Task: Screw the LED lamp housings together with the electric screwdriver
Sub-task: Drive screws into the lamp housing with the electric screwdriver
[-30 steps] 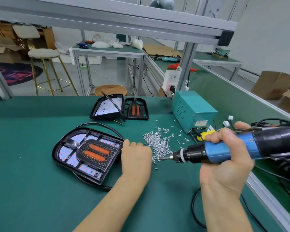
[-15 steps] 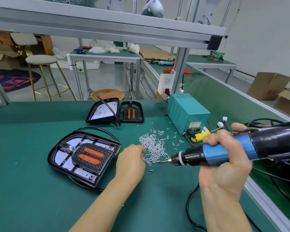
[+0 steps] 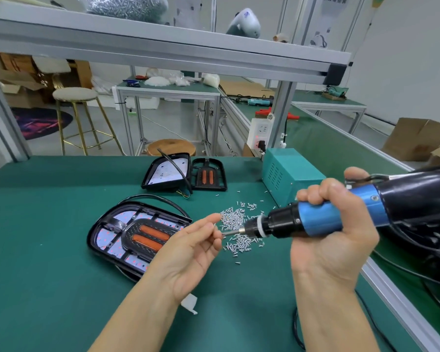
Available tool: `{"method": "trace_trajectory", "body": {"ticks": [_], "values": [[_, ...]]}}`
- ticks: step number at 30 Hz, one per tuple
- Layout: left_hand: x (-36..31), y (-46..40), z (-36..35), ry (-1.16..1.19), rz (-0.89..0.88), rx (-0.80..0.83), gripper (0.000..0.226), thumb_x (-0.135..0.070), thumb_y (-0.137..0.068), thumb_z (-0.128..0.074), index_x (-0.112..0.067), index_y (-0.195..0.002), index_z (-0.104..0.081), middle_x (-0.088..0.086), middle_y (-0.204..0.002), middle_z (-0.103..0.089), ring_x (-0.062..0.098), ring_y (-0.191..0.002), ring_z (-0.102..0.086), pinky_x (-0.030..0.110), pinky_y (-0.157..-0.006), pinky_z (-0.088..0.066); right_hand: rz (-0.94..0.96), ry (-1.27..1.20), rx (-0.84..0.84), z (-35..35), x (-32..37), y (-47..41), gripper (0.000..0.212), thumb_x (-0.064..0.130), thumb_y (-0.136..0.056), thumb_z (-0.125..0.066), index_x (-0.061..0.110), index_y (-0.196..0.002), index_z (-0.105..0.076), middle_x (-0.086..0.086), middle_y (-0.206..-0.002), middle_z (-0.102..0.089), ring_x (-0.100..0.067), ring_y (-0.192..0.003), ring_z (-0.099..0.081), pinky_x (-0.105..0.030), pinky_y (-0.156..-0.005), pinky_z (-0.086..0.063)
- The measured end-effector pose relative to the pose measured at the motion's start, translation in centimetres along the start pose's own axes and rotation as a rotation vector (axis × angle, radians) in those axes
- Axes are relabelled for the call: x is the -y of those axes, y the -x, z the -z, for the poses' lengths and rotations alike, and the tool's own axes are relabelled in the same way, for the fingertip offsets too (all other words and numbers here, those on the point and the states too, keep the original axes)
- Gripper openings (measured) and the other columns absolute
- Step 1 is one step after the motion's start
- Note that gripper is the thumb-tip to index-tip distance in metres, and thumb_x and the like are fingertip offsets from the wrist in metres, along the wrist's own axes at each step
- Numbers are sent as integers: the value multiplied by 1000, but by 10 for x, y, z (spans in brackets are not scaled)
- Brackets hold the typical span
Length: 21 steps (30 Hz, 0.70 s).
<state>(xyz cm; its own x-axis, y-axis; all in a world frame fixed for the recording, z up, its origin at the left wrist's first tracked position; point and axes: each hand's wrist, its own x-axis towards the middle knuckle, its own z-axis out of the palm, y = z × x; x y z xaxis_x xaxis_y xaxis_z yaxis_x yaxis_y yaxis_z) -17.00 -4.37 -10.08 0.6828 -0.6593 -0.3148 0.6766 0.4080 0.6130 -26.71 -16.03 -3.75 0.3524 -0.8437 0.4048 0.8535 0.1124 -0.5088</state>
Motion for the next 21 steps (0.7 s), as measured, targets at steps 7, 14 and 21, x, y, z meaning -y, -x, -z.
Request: {"method": "trace_trajectory", "body": {"ticks": [7,14,21], "values": [[-5,13,9,65,17,50,24,-5,-71,-56,-3,-82,-78,6,-65,-61,11,-58,-60,19,-53,-53,-19,2,55,-23,-12,6,27,-1,-74,-50,16,-94,-51,2,-60,-46,-12,-52,-48,-24,-61,-44],[-13,24,12,126,13,52,23,-3,-69,-60,2,-88,-71,9,-66,-59,13,-57,-59,19,-52,-54,-18,20,93,-35,-17,10,26,0,-74,-50,17,-94,-51,2,-61,-46,-12,-52,-49,-25,-62,-45],[-24,28,23,86,-55,-24,25,-5,-66,-64,0,-91,-65,8,-69,-66,12,-55,-63,18,-50,-54,-35,-13,108,-44,-21,10,26,0,-75,-49,17,-94,-52,2,-61,-45,-12,-52,-47,-26,-63,-44]]}}
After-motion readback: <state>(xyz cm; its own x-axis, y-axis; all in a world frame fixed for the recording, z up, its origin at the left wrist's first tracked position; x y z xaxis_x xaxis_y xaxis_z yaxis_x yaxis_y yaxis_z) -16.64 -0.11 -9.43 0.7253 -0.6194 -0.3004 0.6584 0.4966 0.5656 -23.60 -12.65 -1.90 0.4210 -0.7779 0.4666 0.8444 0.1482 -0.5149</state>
